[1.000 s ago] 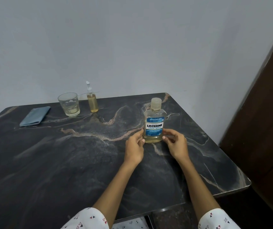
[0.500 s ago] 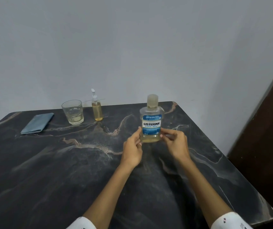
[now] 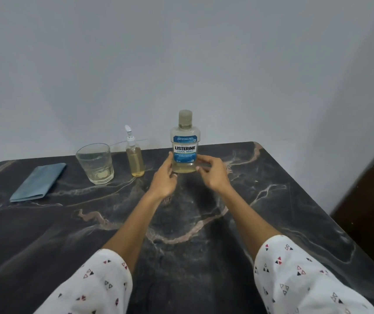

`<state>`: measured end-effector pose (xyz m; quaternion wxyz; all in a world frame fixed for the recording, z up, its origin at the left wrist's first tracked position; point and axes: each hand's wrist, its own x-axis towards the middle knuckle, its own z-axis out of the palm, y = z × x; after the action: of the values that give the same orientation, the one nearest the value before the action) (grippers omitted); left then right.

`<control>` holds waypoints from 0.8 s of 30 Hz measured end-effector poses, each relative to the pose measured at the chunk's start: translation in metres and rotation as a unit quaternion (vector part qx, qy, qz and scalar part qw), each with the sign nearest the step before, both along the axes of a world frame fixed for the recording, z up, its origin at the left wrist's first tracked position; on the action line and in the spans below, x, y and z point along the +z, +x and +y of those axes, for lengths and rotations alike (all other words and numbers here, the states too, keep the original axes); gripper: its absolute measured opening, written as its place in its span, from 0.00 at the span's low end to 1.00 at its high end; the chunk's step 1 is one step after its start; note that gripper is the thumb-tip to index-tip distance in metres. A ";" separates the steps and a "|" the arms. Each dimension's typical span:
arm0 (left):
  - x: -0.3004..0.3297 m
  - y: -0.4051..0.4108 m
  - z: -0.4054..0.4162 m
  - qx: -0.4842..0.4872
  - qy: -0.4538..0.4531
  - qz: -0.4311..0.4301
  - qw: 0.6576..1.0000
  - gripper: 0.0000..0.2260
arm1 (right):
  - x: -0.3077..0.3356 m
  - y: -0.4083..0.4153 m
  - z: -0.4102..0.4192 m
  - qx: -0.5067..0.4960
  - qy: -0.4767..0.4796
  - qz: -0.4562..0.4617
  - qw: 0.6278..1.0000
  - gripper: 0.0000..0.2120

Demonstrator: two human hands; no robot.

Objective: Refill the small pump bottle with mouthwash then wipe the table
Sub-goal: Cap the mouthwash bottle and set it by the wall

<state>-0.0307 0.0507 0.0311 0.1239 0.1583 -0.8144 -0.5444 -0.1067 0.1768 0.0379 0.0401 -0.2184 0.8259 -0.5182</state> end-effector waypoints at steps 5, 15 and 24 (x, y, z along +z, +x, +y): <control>-0.015 -0.024 -0.012 0.014 0.018 -0.001 1.000 0.31 | -0.013 -0.020 -0.015 -0.007 0.004 -0.024 1.000 0.22; -0.034 -0.041 -0.016 0.036 0.015 0.006 0.999 0.28 | -0.029 -0.040 -0.021 -0.016 -0.014 0.010 1.000 0.19; -0.033 -0.035 -0.011 0.046 -0.005 0.004 0.999 0.30 | -0.035 -0.043 -0.016 -0.011 -0.021 -0.018 1.000 0.23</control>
<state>-0.0661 0.0397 -0.0024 0.1525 0.1930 -0.8083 -0.5350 -0.1493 0.1612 0.0029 0.0448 -0.2006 0.8163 -0.5398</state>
